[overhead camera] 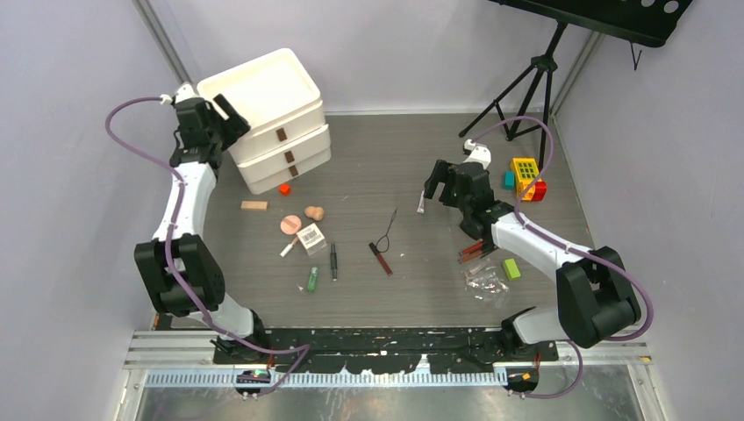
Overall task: Organize the makeup
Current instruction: Move the storage box to the center of the board.
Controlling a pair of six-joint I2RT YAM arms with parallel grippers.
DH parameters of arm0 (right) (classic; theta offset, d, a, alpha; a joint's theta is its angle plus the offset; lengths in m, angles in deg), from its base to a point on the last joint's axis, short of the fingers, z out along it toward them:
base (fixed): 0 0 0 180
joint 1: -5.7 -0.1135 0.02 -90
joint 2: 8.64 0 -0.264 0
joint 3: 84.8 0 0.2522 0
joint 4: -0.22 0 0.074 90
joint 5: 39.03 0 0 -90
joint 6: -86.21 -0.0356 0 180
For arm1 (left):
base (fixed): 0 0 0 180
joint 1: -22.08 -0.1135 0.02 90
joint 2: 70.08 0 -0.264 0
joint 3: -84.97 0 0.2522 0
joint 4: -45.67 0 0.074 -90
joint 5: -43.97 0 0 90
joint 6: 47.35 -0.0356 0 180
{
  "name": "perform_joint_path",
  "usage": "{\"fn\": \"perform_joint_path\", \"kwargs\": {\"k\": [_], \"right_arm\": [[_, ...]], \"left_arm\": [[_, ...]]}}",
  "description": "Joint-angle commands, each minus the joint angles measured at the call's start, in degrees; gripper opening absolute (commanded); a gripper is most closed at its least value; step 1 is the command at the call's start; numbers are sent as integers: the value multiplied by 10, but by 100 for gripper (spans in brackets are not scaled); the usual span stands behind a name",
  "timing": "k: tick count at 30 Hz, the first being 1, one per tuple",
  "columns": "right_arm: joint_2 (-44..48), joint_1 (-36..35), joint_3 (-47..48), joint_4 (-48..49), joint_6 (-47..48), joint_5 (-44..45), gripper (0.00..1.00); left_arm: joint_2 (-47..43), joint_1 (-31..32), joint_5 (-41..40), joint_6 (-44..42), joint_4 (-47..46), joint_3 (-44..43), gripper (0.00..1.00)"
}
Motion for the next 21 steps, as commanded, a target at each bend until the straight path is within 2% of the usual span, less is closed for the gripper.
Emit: {"fn": "perform_joint_path", "kwargs": {"k": [1,10,16,21], "right_arm": [[-1,-2,20,21,-5,5,94],[-15,-3,28,33,-30,-13,93],[-27,-9,39,43,-47,-27,92],[-36,-24,58,53,-52,-36,91]], "left_arm": [[-35,48,52,19,-14,19,80],[-65,96,62,18,-12,37,81],[-106,96,42,4,1,41,92],[-124,96,23,-31,33,3,98]]}}
